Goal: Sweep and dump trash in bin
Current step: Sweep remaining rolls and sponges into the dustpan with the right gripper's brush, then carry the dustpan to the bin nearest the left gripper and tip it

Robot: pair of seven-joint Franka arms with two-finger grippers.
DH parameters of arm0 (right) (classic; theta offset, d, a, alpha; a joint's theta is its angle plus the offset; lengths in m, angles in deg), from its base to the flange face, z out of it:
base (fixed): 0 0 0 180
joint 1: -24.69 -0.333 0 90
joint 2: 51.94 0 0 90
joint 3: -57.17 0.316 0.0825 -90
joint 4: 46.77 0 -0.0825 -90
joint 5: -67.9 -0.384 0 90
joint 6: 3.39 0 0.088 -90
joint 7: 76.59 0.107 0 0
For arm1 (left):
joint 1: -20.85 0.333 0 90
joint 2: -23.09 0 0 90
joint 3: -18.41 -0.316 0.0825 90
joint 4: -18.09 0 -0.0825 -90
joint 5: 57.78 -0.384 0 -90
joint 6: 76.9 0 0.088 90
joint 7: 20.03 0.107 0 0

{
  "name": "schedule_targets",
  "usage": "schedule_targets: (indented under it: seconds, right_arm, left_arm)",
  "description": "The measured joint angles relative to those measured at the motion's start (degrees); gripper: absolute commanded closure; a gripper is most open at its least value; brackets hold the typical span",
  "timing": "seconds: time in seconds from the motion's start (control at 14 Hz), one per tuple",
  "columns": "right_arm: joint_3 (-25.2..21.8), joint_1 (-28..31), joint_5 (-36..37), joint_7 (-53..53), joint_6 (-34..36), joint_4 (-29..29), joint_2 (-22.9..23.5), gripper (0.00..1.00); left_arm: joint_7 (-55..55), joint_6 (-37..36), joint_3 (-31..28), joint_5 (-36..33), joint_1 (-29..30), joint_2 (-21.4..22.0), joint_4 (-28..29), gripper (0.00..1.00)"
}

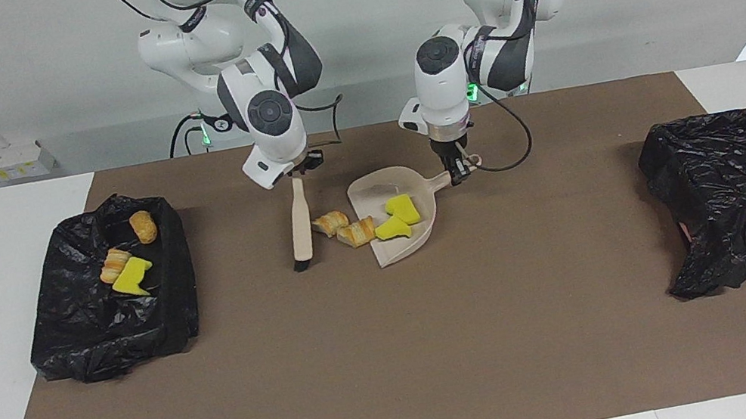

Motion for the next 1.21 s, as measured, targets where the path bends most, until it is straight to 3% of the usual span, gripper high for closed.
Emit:
schedule_targets:
  seconds: [0.29, 0.43, 0.86, 1.21]
  right_arm:
    - [0.02, -0.98, -14.35, -12.58, -5.57, -0.02, 0.74, 1.00]
    - [-0.03, -0.92, -17.82, -15.07, -5.84, -0.58, 1.27, 1.00]
    - [-0.69, -0.61, -17.44, -15.26, -2.00, -6.71, 1.87, 1.00]
    - [-0.30, -1.07, -10.69, -12.45, -1.34, -7.65, 0.90, 1.00]
  left_arm:
    - [-0.08, 0.02, 0.01, 0.00, 0.00, 0.00, 0.03, 1.00]
    - [-0.11, 0.12, 0.02, 0.00, 0.00, 0.00, 0.10, 1.00]
    - [-3.73, 3.63, -0.40, 0.00, 1.40, -0.37, 0.48, 1.00]
    - [0.82, 9.32, -0.68, 4.49, 6.31, -2.25, 0.20, 1.00]
